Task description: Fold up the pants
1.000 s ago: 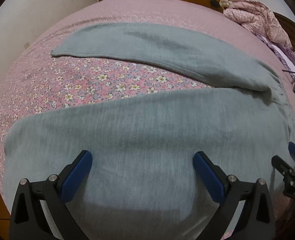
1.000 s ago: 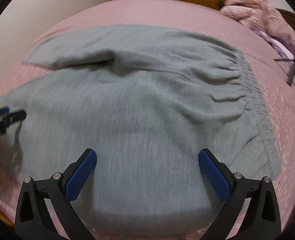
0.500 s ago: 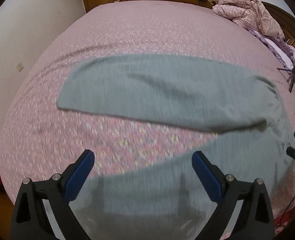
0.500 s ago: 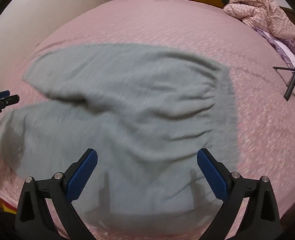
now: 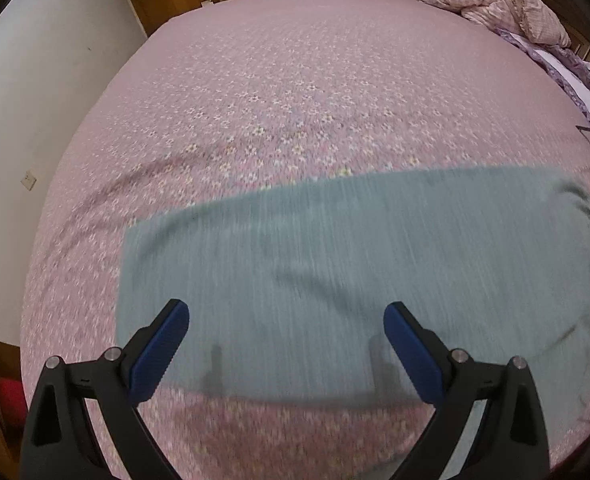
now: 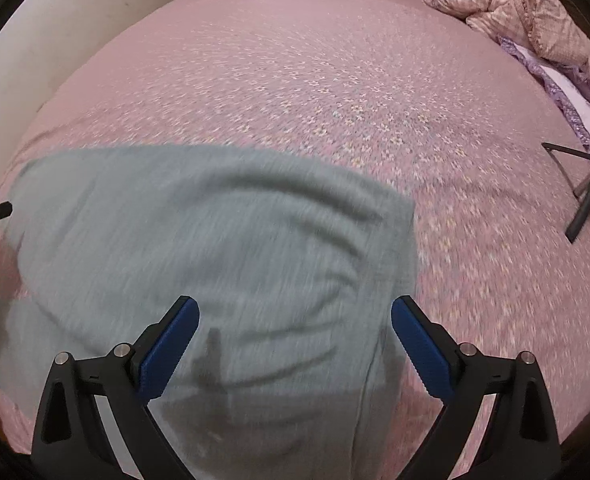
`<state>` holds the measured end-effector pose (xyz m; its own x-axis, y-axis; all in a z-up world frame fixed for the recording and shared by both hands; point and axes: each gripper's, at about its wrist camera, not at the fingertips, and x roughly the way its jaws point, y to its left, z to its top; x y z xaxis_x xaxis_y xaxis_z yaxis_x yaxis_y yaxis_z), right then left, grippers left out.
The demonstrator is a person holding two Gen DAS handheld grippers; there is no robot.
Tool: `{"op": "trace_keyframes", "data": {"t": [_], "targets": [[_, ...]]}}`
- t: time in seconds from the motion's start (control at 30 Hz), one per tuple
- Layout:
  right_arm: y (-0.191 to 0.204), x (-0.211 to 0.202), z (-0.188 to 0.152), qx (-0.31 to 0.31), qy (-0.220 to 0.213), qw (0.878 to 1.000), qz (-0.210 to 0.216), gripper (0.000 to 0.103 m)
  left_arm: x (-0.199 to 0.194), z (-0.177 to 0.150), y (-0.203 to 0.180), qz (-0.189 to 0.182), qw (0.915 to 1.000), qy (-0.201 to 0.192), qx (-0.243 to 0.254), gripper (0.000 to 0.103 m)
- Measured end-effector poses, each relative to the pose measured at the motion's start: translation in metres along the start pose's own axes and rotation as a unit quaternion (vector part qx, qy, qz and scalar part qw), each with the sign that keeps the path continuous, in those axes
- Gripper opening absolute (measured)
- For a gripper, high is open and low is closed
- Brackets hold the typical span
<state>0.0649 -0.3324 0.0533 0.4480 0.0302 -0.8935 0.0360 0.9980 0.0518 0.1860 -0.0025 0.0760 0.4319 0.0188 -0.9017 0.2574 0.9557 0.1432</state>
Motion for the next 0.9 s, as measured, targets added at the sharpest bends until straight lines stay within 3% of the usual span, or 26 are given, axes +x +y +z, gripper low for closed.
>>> {"op": "trace_keyframes", "data": {"t": [0.37, 0.9], "targets": [[-0.015, 0.021, 0.046, -0.016, 0.021, 1.0, -0.001, 0.099, 0.034, 0.027, 0.009, -0.02, 0.9988, 0.039, 0.023, 0.1], [-0.031, 0.032, 0.07, -0.029, 0.044, 0.999, 0.003, 0.099, 0.044, 0.042, 0.038, -0.011, 0.9984, 0.052, 0.017, 0.1]]}}
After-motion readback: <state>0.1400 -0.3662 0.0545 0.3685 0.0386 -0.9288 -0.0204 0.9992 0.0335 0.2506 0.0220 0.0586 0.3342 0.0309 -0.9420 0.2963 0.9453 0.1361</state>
